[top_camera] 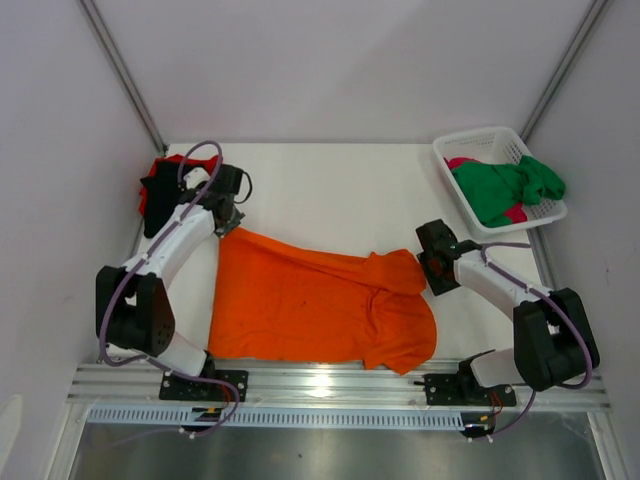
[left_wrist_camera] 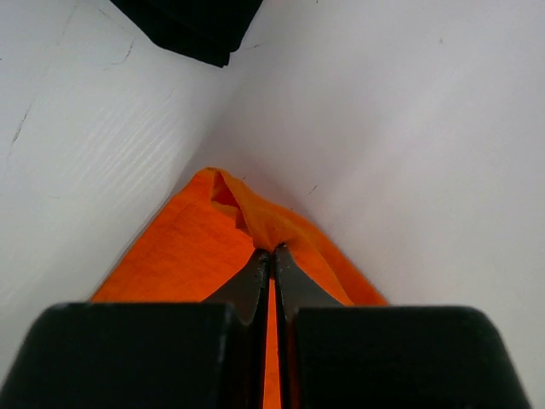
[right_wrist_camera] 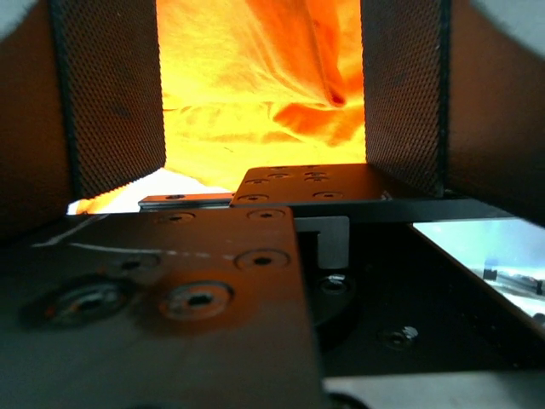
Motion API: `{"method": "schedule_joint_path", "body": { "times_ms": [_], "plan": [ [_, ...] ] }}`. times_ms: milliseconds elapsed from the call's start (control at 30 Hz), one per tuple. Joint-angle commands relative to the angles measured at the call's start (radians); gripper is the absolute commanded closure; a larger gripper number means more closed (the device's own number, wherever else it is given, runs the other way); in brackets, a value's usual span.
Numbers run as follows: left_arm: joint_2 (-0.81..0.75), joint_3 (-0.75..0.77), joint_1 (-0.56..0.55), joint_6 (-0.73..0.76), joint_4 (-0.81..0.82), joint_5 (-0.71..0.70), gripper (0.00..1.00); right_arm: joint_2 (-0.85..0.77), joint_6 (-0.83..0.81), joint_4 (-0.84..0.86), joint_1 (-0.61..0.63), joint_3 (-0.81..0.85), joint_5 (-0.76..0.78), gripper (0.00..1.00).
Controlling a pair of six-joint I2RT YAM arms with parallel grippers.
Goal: Fold and stack the t-shirts
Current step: Flatten out the tshirt
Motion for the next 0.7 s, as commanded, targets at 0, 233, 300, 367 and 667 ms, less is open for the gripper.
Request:
{"method": "schedule_joint_path", "body": {
  "times_ms": [0,233,300,367,667],
  "plan": [
    [-0.061,-0.018,0.012,0.027,0.012,-0.028,0.99,0.003,-0.017,0.044,-0.004,0.012,-0.002,0.35],
    [-0.069,-0.055,0.012,0.0,0.029,-0.001,0.99,0.019,-0.122,0.165,-0.015,-0.012,-0.055,0.35],
    [-0.069,-0.07,0.012,-0.01,0.035,0.007,0.99,0.028,-0.133,0.179,-0.017,-0.013,-0.066,0.35],
    [-0.066,-0.075,0.013,-0.016,0.035,0.013,0.99,0.039,-0.142,0.176,-0.018,-0.005,-0.071,0.36],
    [-0.056,-0.069,0.012,-0.03,0.041,0.028,0.99,0.025,-0.161,0.161,-0.03,-0.003,-0.068,0.38]
  ]
}}
